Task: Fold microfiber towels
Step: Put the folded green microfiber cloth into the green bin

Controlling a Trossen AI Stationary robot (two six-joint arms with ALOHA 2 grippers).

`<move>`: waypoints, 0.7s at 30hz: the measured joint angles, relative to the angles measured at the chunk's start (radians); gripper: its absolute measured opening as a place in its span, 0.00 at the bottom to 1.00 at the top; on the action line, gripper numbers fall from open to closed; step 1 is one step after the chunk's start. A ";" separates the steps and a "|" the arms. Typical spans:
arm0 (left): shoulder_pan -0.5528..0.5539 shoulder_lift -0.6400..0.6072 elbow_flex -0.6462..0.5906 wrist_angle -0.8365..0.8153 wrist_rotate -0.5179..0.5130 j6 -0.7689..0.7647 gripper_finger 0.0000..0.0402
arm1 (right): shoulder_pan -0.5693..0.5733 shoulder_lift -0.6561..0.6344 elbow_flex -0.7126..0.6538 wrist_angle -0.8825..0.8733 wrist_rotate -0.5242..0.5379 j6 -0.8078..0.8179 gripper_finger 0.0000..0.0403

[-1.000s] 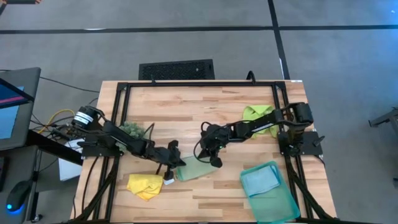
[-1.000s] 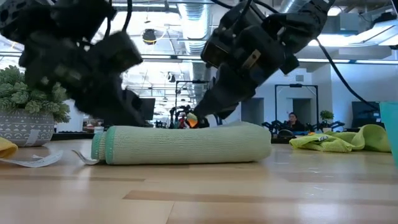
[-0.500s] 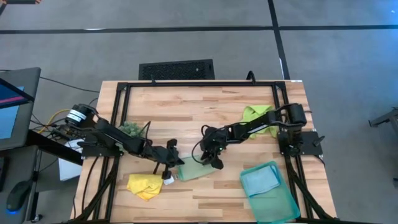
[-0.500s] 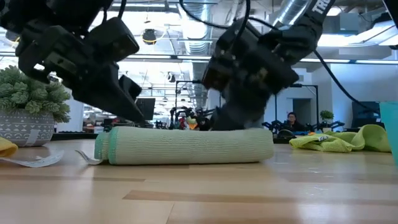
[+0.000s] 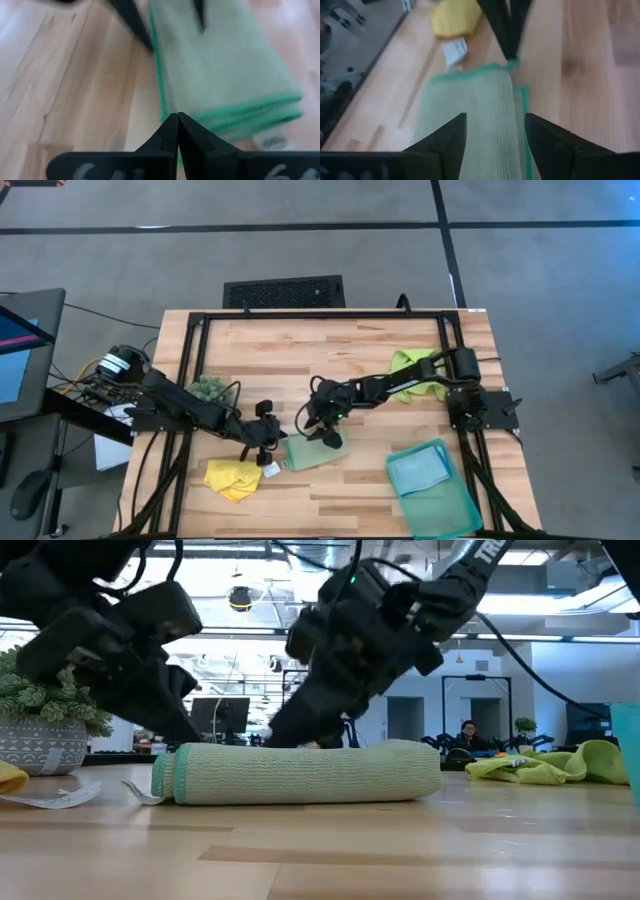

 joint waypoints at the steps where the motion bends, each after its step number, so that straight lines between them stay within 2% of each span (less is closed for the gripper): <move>1: -0.004 0.006 0.003 0.013 -0.002 -0.004 0.00 | -0.001 0.013 0.003 -0.008 0.000 0.000 0.56; 7: -0.020 0.028 0.002 0.040 -0.016 -0.005 0.00 | 0.019 0.080 0.009 -0.017 0.010 -0.003 0.54; 11: -0.020 0.029 0.002 0.041 -0.017 -0.007 0.00 | 0.037 0.108 0.012 -0.013 0.040 -0.011 0.49; 14: -0.020 0.029 0.002 0.045 -0.017 -0.002 0.00 | 0.058 0.117 0.015 -0.037 0.107 -0.057 0.40; 18: -0.020 0.029 0.002 0.043 -0.017 -0.005 0.00 | 0.087 0.115 0.017 -0.062 0.187 -0.100 0.20; 21: -0.020 0.029 0.002 0.044 -0.023 0.000 0.00 | 0.096 0.108 0.016 -0.064 0.203 -0.119 0.06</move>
